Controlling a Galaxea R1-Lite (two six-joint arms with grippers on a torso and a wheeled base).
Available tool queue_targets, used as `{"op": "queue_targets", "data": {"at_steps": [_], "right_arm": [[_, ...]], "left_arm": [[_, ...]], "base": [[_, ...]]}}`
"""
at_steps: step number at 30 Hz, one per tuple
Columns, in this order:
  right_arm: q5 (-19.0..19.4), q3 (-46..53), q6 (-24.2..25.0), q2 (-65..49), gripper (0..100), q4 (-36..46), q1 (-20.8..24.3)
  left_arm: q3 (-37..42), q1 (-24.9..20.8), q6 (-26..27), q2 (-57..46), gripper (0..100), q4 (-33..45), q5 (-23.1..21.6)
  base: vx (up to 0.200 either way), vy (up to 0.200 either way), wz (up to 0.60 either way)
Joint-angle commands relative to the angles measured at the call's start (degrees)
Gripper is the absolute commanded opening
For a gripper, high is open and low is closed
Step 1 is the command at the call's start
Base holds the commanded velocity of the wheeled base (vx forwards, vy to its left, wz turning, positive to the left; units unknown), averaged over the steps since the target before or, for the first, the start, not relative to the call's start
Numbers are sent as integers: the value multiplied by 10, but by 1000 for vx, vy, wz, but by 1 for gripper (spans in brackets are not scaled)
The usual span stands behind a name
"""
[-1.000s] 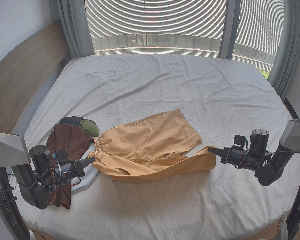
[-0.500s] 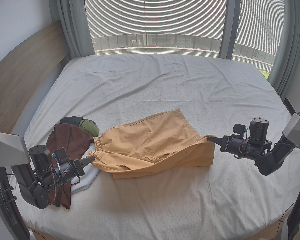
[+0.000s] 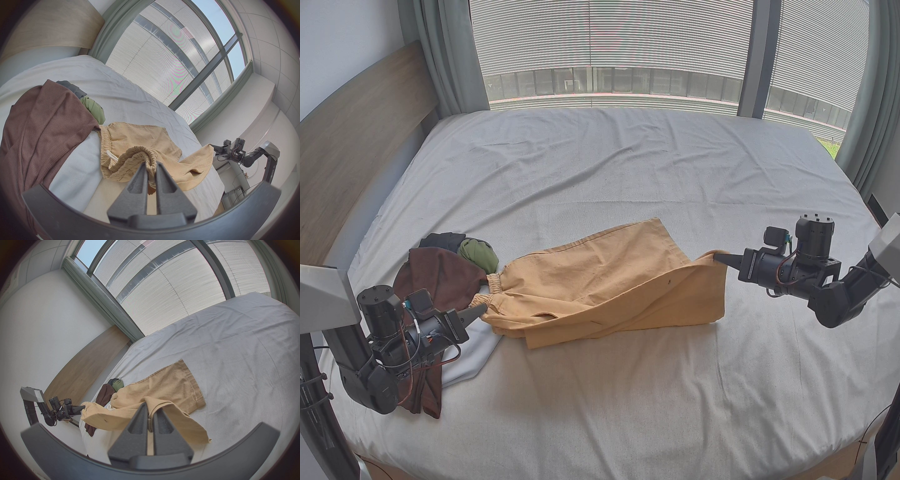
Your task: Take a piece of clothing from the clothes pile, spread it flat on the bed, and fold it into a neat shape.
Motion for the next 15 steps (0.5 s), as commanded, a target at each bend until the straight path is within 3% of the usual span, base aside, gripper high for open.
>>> {"op": "queue_targets", "data": {"at_steps": [1,15], "right_arm": [[0,-40,-1,3,0,18,0],[0,-183,-1,54,0,109,0]], "left_arm": [[-3,-2,-10,1,0,0,1],[-34,-2,-51,7,0,0,31]], "base": [[0,0,0],[0,0,0]]}}
